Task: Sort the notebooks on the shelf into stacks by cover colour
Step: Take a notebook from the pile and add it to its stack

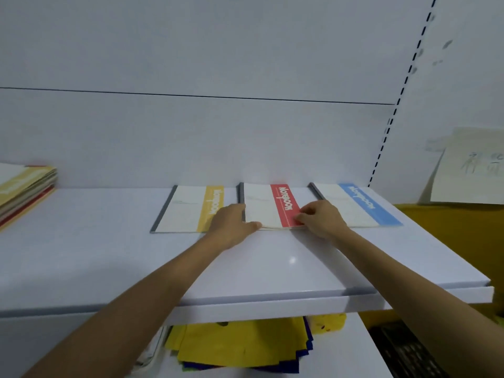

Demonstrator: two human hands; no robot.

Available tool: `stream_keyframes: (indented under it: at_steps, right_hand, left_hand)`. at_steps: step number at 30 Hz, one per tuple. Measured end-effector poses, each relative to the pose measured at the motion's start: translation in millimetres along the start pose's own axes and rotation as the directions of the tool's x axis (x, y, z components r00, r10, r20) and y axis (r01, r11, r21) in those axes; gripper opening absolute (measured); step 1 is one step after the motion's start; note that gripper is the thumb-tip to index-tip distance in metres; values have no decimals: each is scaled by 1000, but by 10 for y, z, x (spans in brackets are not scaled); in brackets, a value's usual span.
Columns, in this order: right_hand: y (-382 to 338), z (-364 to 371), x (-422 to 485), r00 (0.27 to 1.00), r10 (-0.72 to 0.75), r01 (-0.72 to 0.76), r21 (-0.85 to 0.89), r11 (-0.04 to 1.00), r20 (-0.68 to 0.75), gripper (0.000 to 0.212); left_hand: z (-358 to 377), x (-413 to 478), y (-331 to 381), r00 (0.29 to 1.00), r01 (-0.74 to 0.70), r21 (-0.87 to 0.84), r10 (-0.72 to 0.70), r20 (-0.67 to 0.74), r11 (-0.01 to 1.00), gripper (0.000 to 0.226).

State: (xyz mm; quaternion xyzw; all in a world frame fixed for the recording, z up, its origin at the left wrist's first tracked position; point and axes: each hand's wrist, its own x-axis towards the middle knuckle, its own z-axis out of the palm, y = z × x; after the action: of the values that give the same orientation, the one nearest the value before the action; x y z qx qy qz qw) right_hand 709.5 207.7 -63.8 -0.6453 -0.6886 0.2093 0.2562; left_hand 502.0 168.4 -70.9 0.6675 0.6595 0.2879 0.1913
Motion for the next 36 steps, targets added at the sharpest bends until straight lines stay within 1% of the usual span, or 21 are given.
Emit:
stream_keyframes:
  at_steps: [3,5,6,7,8,11,14,15,19,21,25,29,36]
  right_hand:
    - [23,26,14,998,-63,64,-39,997,29,38]
    - [46,71,2,990,-110,116,-72,991,88,57]
    - [55,98,-8,988,-121,132,-113,985,101,62]
    - [61,114,-15,987,-129,142,-150,978,93,63]
    - [64,119,-25,989,-133,143,-166,976,70,63]
    - [115,120,-35,986,-164,167,-135,977,29,65]
    - [160,143,-59,978,-206,208,-150,966,30,58]
    - [167,153,-56,976,-218,218,-146,965,20,54]
    - [156,166,-57,962,-274,269,-176,947,0,47]
    - [158,166,-55,961,-276,273,-167,947,8,47]
    - [172,150,-27,971,-236,238,-111,965,30,53]
    - [164,141,-21,976,-209,214,-100,972,56,61]
    - [180,134,-39,972,-229,235,-107,966,58,51]
  left_hand:
    - [40,30,25,1000,4,83,-2,-26,997,56]
    - [58,45,62,999,8,105,-3,-46,994,55]
    - [61,42,83,999,9,102,-4,-52,995,53]
    - [61,38,97,998,9,94,-4,-56,996,53]
    - [62,31,110,998,3,88,2,-64,996,54]
    - [77,-7,144,997,20,108,-12,-75,994,61]
    - [101,-28,162,996,31,213,-12,-90,977,51]
    - [103,-31,155,995,38,223,-17,-97,974,50]
    - [132,-68,86,992,54,166,-34,-122,985,52]
    - [157,-77,88,992,46,177,-24,-126,983,53]
    - [157,-83,176,994,51,206,-31,-102,977,48]
    - [155,-90,193,993,80,158,-65,-98,984,53]
    - [185,-105,176,992,106,117,-97,-80,987,50]
